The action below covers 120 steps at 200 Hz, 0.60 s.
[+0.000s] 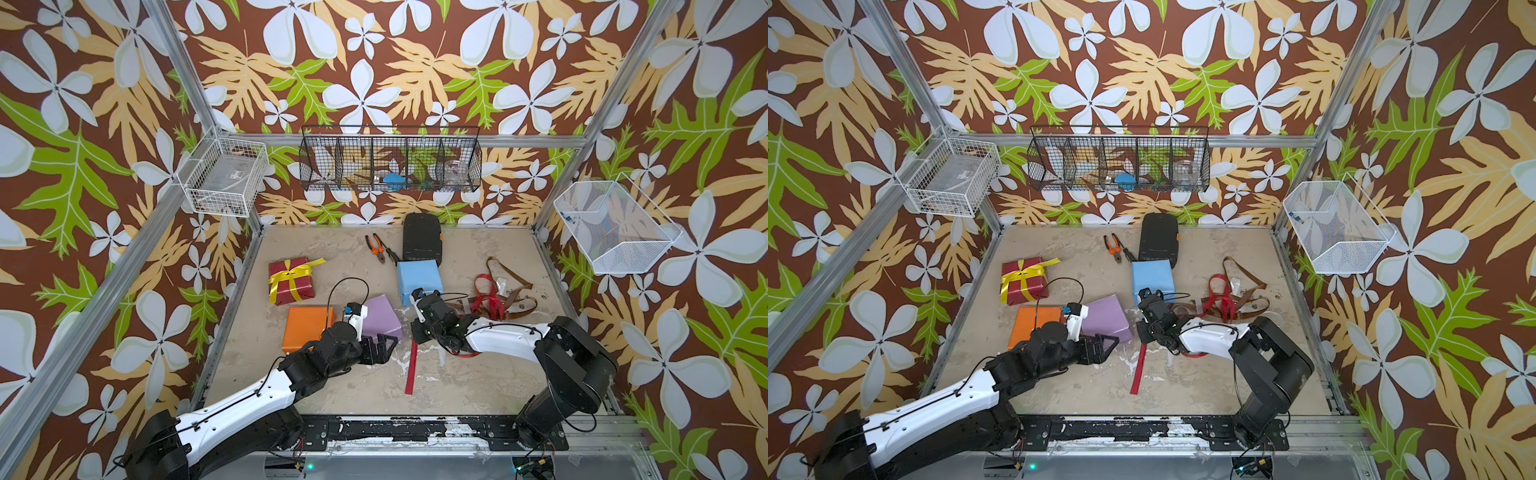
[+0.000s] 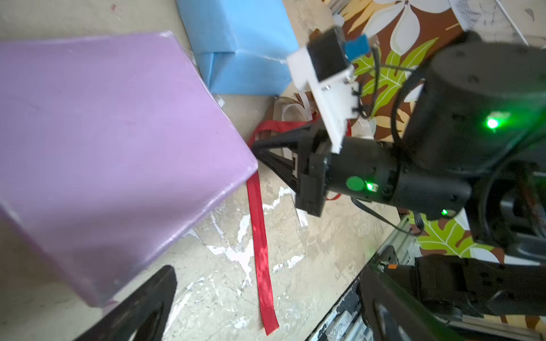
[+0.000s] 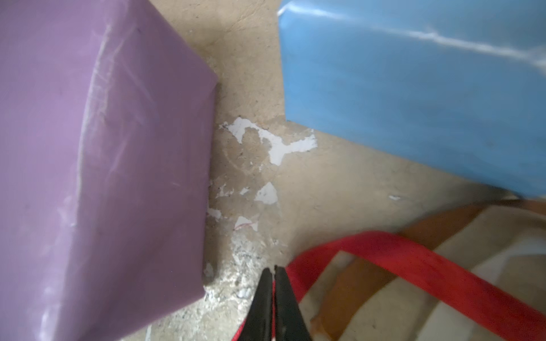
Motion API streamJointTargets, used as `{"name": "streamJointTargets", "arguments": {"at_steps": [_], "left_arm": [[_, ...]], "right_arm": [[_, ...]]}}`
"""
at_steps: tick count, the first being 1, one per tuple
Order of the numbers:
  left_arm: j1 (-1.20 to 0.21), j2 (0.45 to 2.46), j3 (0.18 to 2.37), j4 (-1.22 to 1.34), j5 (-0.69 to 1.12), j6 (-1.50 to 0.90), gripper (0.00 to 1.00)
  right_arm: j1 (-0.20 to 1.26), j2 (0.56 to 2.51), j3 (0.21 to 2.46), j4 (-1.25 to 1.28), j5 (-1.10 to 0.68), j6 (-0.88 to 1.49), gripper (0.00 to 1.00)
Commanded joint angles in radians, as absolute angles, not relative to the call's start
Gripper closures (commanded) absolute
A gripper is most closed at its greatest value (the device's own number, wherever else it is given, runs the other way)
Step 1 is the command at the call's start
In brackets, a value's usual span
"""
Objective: Untie the ribbon bows on the gift boxes
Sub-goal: Move the gift box to the center of the board.
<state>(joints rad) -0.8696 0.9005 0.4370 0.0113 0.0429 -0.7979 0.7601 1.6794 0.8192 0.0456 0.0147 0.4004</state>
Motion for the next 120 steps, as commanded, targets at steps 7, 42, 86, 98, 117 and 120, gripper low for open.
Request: {"name": "streamJointTargets", "arguments": {"at_steps": [7,42,86,98,117,120], "left_arm": [[-0.938,0.960,0.409,0.134,0.058,-0.869,0.00],[-0.962,1.124,0.381,0.284,0.045,-0.882,0.00],[-0.950,1.207,0.395,0.388,-0.133,-0.866,0.00],[-0.916,1.227,0.407,0.388,-0.141,-0.853,0.00],[-0.830,1.272,0.422,0.395,-0.082,-0.840,0.00],[-0.819,1.279,0.424,0.395,-0.077,-0.836,0.00]], "right_arm": [[0.761,1.741,0.844,0.035,0.027,0.419,1.00],[0.714,1.764,0.829,-0.068,0.173,0.493,1.00],[0.507,1.681,0.706,-0.064,0.181,0.541,1.00],[0.452,1.650,0.682,-0.057,0.198,0.540,1.00],[0.338,1.611,0.662,-0.043,0.175,0.530,1.00],[0.317,1.606,0.660,-0.038,0.162,0.529,1.00]]}}
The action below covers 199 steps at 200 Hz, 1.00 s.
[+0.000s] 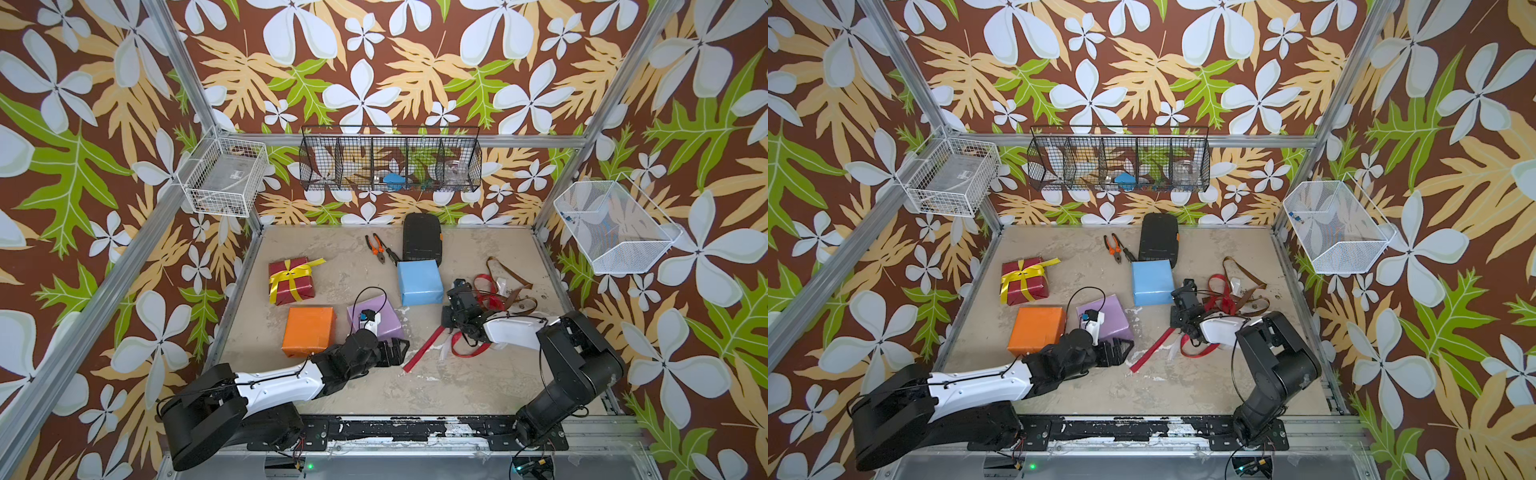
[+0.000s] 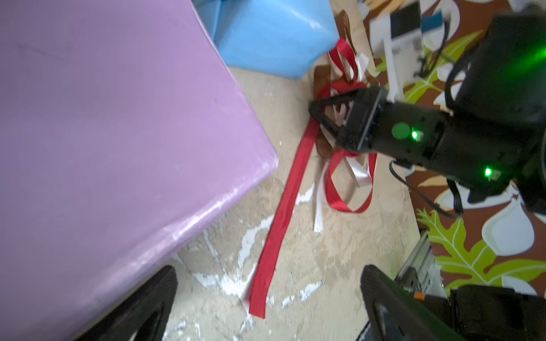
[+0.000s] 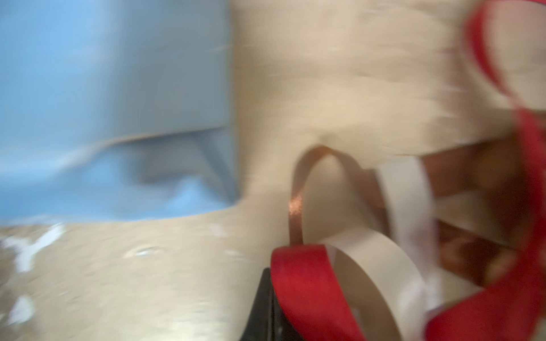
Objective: Untie the ribbon bows on the gift boxes
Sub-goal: Move the gift box to the center of the board.
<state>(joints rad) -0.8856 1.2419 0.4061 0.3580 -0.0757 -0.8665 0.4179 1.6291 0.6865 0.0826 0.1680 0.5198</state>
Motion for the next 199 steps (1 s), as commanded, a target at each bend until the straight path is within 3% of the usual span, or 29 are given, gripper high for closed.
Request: {"name": "streamJointTargets", "arguments": {"at_steps": [1,33,72,131,163,192,199], "left_arm": [[-0.816,1.281,0.425,0.397,-0.074,-0.836,0.00],[-0.762,1.333,0.484,0.372,-0.091,-0.756,0.00],[-0.691,1.439,0.579,0.321,-0.106,-0.678,0.00],[-0.550,1.652,0.771,0.275,-0.096,-0.569,0.00],[-0.504,1.747,0.898,0.243,-0.045,-0.529,0.00],[-0.497,1.784,1.038,0.121,-0.034,-0.459,0.00],[-0.494,1.789,1.071,0.087,-0.031,-0.445,0.00]], "right_arm": [[0.313,1.605,0.658,-0.037,0.159,0.529,1.00],[0.112,1.584,0.643,-0.012,0.141,0.522,1.00],[-0.190,1.588,0.605,0.117,-0.081,0.600,1.00],[-0.166,1.580,0.725,0.126,-0.258,0.532,1.00],[-0.023,1.511,0.796,0.036,-0.205,0.462,0.78],[0.071,1.445,0.804,0.040,-0.212,0.464,0.31],[0.090,1.431,0.806,0.039,-0.213,0.465,0.14]]}}
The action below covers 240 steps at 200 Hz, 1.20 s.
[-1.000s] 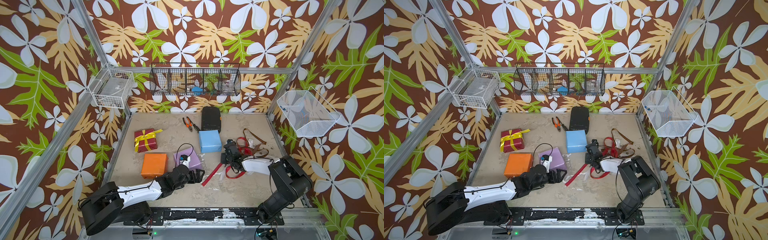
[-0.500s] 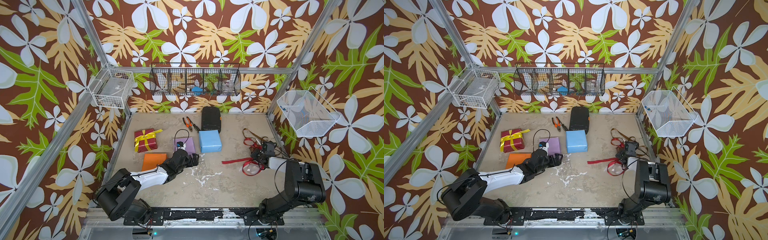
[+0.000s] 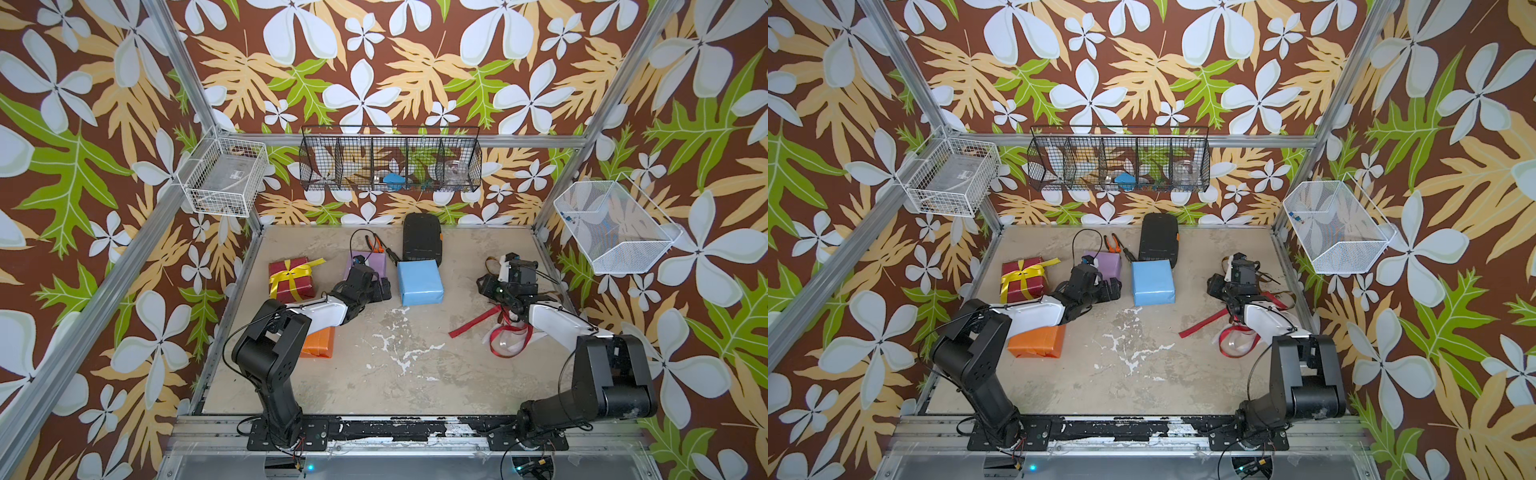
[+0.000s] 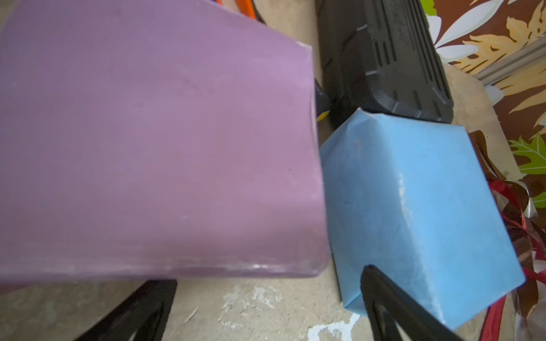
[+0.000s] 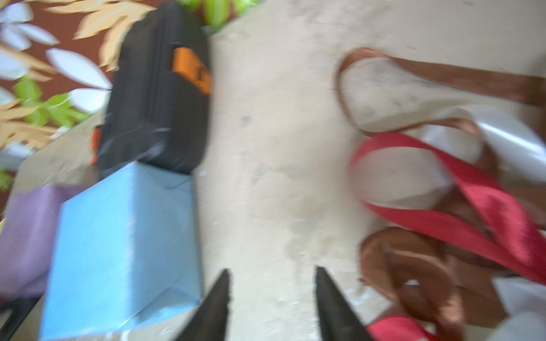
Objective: Untie the ribbon bows on the gift boxes
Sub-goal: Move the gift box to the center of the board.
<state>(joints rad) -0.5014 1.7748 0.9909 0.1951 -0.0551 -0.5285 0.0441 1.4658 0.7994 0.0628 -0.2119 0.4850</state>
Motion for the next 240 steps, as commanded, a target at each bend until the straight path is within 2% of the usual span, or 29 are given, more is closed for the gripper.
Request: {"name": "streamJointTargets", "arguments": {"at_steps": [1,3,6,61,110,144,181,240], "left_arm": [[-0.494,1.789,1.074,0.082,-0.029,-0.443,0.00],[-0.493,1.789,1.083,0.071,-0.026,-0.439,0.00],[-0.492,1.789,1.094,0.056,-0.019,-0.432,0.00],[-0.472,1.616,1.171,-0.146,0.011,-0.356,0.00],[-0.272,1.514,1.170,-0.153,0.021,-0.371,0.00],[-0.098,1.555,1.171,-0.105,-0.021,-0.378,0.00],[0.082,1.697,1.212,-0.057,-0.054,-0.414,0.00],[0.214,1.821,1.207,0.058,-0.058,-0.377,0.00]], "right_arm": [[0.092,1.430,0.806,0.040,-0.214,0.465,0.11],[0.098,1.427,0.806,0.039,-0.216,0.465,0.03],[0.106,1.422,0.807,0.039,-0.218,0.461,0.00],[0.216,1.362,0.822,-0.018,-0.247,0.422,0.00],[0.322,1.337,0.804,0.023,-0.253,0.425,0.00],[0.388,1.362,0.801,0.043,-0.263,0.417,0.00],[0.414,1.369,0.774,0.075,-0.311,0.419,0.00],[0.417,1.349,0.758,0.056,-0.306,0.384,0.00]]}}
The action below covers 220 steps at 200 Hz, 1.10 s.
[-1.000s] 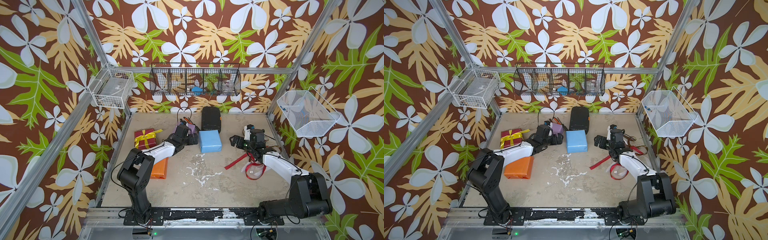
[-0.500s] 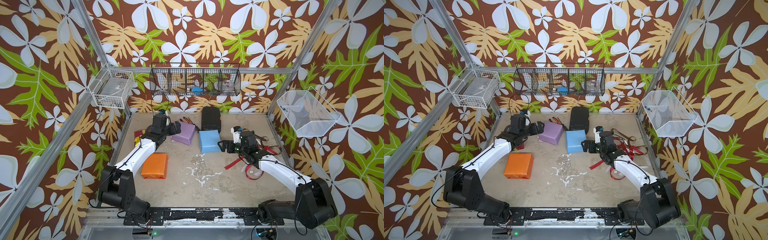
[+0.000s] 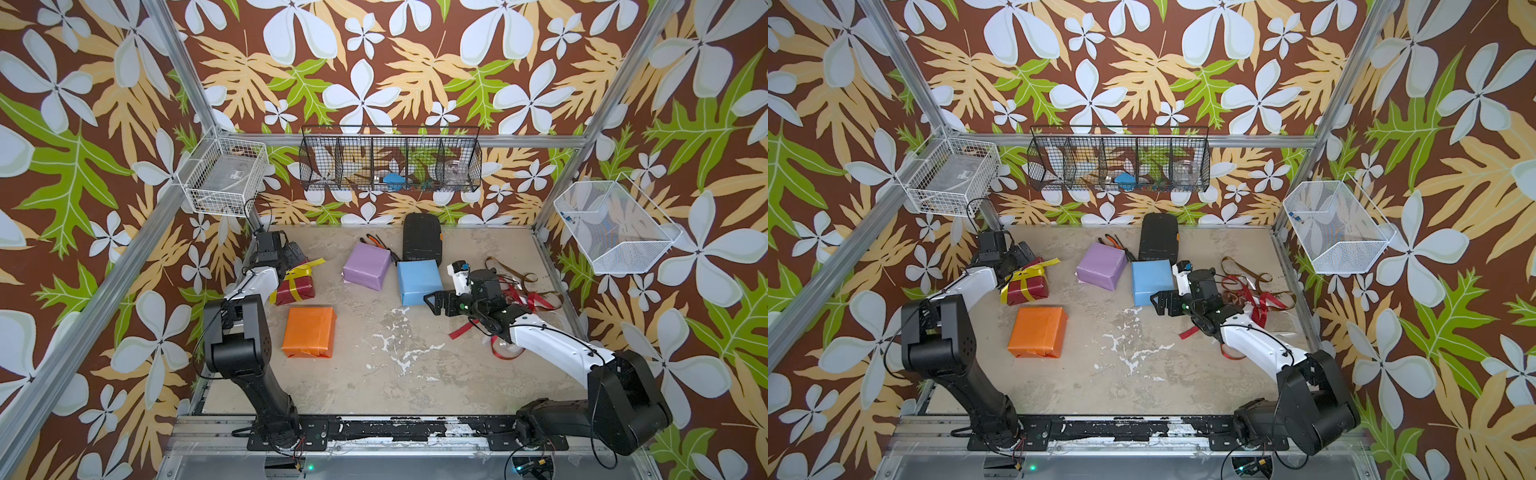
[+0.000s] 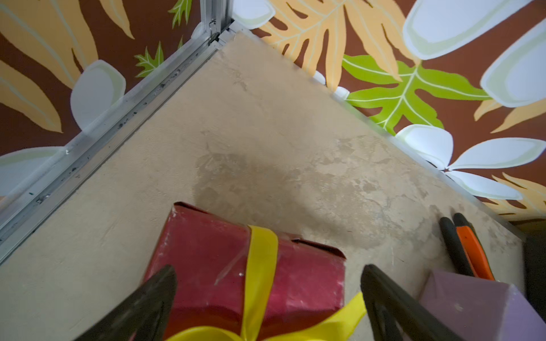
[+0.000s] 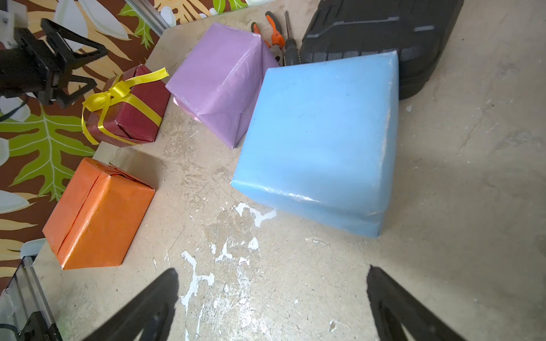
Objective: Untie the ribbon bows on the gift boxes
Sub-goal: Move the gift box to the center of the board.
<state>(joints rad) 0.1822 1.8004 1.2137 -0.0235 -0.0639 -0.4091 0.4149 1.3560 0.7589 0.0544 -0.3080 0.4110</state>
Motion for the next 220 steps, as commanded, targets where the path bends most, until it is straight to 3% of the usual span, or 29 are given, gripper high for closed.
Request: {"name": "streamJointTargets", "arguments": {"at_steps": [1,59,106,156,220], "left_arm": [[0.215,1.822,1.208,0.058,-0.059,-0.376,0.00],[0.239,1.943,1.209,0.081,0.021,-0.292,0.00],[0.218,1.957,1.153,0.141,0.261,-0.300,0.01],[0.082,1.813,0.985,0.239,0.317,-0.495,0.02],[-0.165,1.613,0.712,0.344,0.258,-0.640,0.02]], "right_arm": [[0.416,1.349,0.758,0.056,-0.306,0.384,0.00],[0.416,1.324,0.750,0.037,-0.298,0.380,0.00],[0.416,1.290,0.736,0.048,-0.279,0.379,0.00],[0.417,1.302,0.716,0.092,-0.262,0.384,0.00],[0.417,1.310,0.690,0.124,-0.296,0.410,0.00]]}}
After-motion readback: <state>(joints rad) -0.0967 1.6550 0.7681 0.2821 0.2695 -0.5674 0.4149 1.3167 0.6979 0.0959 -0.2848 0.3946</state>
